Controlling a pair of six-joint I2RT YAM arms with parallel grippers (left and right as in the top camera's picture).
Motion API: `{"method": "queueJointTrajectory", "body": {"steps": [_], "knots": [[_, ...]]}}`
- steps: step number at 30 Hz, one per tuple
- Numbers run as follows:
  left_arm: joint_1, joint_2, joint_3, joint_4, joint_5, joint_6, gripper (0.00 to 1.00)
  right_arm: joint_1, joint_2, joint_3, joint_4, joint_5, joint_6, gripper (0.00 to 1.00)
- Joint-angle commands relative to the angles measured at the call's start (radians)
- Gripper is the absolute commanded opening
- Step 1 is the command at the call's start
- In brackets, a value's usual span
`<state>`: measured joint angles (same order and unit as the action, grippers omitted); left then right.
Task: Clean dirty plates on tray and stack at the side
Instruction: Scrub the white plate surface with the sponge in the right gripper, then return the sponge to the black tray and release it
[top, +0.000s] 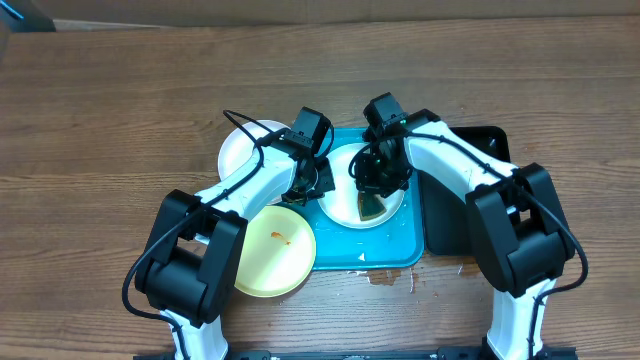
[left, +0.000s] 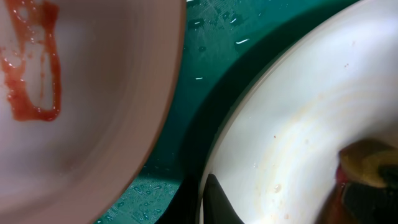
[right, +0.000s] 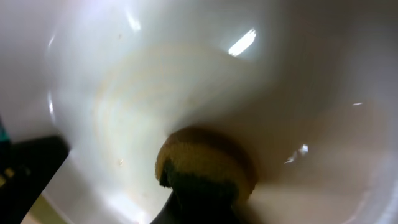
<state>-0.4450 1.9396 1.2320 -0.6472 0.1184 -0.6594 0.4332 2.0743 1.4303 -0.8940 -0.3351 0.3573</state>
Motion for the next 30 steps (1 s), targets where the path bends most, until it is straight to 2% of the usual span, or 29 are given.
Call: {"method": "queueJointTrajectory", "body": {"steps": [1,7,13,18,22,30], "knots": [[0.001,0.016,-0.010,-0.003,-0.051,-0.013,0.04,-0.046,0.024,0.077,-0.034,-0.170,-0.057,0.04],[0.002,0.016,-0.010,-0.003,-0.051,-0.012,0.04,-0.138,0.020,0.216,-0.193,-0.344,-0.174,0.04],[0.001,0.016,-0.010,-0.003,-0.051,-0.005,0.04,-0.254,0.003,0.249,-0.325,-0.335,-0.236,0.04],[0.001,0.016,-0.010,-0.003,-0.051,0.002,0.04,-0.378,0.002,0.248,-0.398,-0.245,-0.235,0.04],[0.001,0.016,-0.010,-0.002,-0.051,0.001,0.04,-0.455,0.002,0.245,-0.425,-0.095,-0.227,0.04],[0.001,0.016,-0.010,0.003,-0.048,0.002,0.04,-0.477,0.002,0.182,-0.397,0.121,-0.187,0.04]]}}
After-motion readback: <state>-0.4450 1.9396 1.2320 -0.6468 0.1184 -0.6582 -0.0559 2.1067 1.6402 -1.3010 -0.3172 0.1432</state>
